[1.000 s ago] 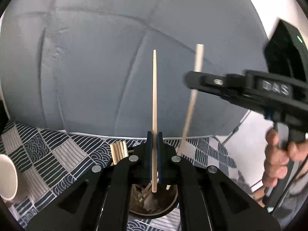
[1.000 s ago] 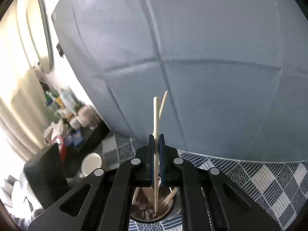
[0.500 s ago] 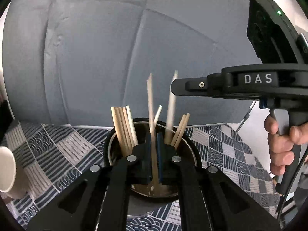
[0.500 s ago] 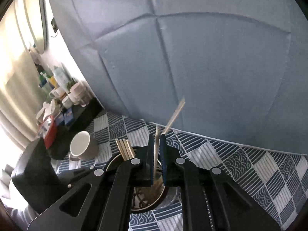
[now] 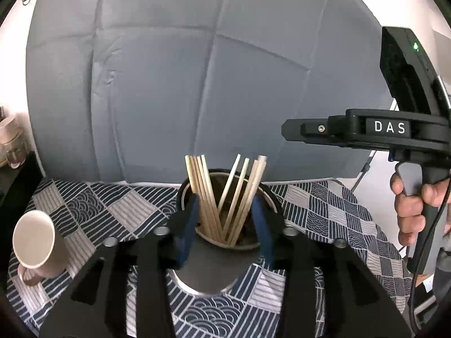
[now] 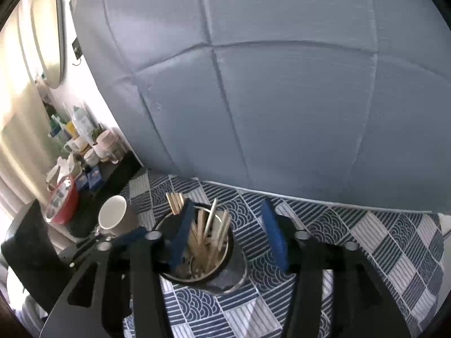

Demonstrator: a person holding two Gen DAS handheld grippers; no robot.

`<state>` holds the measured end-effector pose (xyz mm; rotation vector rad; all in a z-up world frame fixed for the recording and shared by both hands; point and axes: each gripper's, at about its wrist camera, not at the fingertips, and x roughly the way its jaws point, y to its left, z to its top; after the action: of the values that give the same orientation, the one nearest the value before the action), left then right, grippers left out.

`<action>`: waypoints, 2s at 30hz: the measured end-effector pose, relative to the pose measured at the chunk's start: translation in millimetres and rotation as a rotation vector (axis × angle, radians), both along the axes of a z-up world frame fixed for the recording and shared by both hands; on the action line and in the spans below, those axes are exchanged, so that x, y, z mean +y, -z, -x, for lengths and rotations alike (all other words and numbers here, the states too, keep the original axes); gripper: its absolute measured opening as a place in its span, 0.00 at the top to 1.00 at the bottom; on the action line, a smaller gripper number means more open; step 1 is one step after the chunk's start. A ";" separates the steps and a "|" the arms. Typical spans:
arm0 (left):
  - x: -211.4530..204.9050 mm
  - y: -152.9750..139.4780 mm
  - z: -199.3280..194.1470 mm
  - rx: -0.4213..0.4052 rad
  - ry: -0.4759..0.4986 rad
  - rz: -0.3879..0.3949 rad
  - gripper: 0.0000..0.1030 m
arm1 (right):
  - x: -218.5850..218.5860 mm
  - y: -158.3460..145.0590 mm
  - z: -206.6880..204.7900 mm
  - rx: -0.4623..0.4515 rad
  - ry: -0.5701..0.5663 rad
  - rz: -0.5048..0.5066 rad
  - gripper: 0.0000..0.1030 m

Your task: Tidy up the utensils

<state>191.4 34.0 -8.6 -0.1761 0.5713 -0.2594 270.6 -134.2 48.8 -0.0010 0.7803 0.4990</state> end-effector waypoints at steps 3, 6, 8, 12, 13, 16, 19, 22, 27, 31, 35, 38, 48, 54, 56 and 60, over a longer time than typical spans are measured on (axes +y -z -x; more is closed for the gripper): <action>1.9 -1.2 10.4 0.003 -0.020 -0.020 0.38 | -4.2 1.5 5.5 0.010 0.031 0.013 0.33; 5.2 1.2 18.6 0.016 -0.057 -0.044 0.24 | -8.9 6.0 11.4 0.028 0.070 0.030 0.17; 7.9 1.1 23.5 0.029 -0.083 -0.051 0.11 | -12.3 10.7 16.3 0.036 0.082 0.033 0.16; 14.6 5.0 35.9 0.085 -0.127 -0.077 0.06 | -17.6 28.7 28.3 0.099 0.082 0.041 0.14; 14.7 7.1 37.0 0.106 -0.128 -0.082 0.06 | -18.4 33.3 32.9 0.112 0.078 0.034 0.14; 18.1 13.9 45.7 0.162 -0.147 -0.115 0.06 | -24.9 44.6 51.3 0.123 0.075 0.006 0.10; 20.6 15.7 59.1 0.179 -0.171 -0.123 0.06 | -30.7 56.1 68.6 0.157 0.063 -0.015 0.08; 22.8 15.5 71.9 0.208 -0.210 -0.104 0.06 | -37.1 64.3 88.6 0.181 0.052 -0.052 0.08; 23.0 6.9 96.5 0.242 -0.298 -0.126 0.06 | -49.1 55.9 131.8 0.081 0.091 -0.026 0.08; 16.2 -5.8 114.3 0.245 -0.296 -0.133 0.06 | -59.6 41.0 163.0 0.030 0.119 -0.027 0.08; 6.2 -33.7 136.0 0.190 -0.322 -0.168 0.06 | -67.3 21.0 189.0 -0.028 0.140 -0.005 0.08; 1.4 -57.0 152.9 0.144 -0.355 -0.184 0.06 | -71.1 5.1 203.5 -0.046 0.155 -0.003 0.08; -9.3 -82.5 189.9 0.162 -0.345 -0.102 0.06 | -73.2 -12.0 235.3 -0.030 0.218 -0.004 0.08; -18.1 -82.3 200.5 0.175 -0.370 -0.140 0.06 | -61.5 -9.1 251.2 -0.032 0.174 0.029 0.08; -18.8 -83.2 204.1 0.169 -0.374 -0.144 0.06 | -59.3 -9.4 255.3 -0.041 0.169 0.038 0.08; -22.0 -82.9 208.9 0.167 -0.376 -0.159 0.06 | -59.0 -9.6 260.2 -0.054 0.180 0.059 0.08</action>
<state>-17.5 12.0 74.3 -0.1489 0.7081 0.1674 10.5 -193.2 58.4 0.0013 0.7341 0.3042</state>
